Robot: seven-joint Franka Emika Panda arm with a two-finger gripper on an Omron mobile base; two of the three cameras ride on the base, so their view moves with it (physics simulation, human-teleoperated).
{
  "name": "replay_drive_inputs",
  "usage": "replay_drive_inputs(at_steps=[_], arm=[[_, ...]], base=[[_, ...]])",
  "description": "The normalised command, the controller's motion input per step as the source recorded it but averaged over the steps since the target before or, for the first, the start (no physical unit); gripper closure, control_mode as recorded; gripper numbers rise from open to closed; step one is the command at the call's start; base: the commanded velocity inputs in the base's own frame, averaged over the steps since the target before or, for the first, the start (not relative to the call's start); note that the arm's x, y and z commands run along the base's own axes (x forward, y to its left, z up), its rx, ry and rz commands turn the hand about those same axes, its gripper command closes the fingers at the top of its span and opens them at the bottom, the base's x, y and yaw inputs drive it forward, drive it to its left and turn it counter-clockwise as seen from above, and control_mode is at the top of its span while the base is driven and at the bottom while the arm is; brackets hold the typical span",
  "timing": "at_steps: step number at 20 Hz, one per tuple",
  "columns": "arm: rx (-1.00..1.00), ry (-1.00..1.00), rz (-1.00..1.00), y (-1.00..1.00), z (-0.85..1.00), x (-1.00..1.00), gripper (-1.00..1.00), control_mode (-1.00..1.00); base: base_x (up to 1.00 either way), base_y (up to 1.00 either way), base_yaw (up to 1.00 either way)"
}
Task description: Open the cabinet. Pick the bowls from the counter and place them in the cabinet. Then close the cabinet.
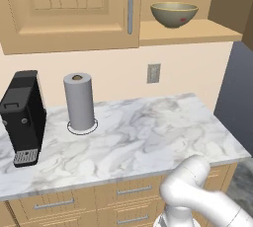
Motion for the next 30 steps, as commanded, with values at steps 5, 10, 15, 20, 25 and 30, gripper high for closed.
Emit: replay_drive_inputs(at_steps=[5,10,15,20,25,30], arm=[[0.0,0.04,0.01,-0.63,-0.26,-1.0,-1.0,-1.0],[0.0,0.07,0.02,-0.69,-0.05,-1.0,-1.0,-1.0],[0.0,0.2,0.02,-0.74,0.0,-0.86,-1.0,-1.0],[0.0,0.44,0.0,-0.63,-0.03,-0.34,-1.0,-1.0],[0.0,0.7,0.07,-0.23,-0.07,0.25,-1.0,-1.0],[-0.04,0.64,0.13,-0.02,-0.42,0.33,-1.0,-1.0]], base=[[0.0,0.0,0.0],[0.0,0.0,0.0],[0.0,0.0,0.0],[0.0,0.0,0.0],[0.0,0.0,0.0],[0.0,0.0,0.0]])
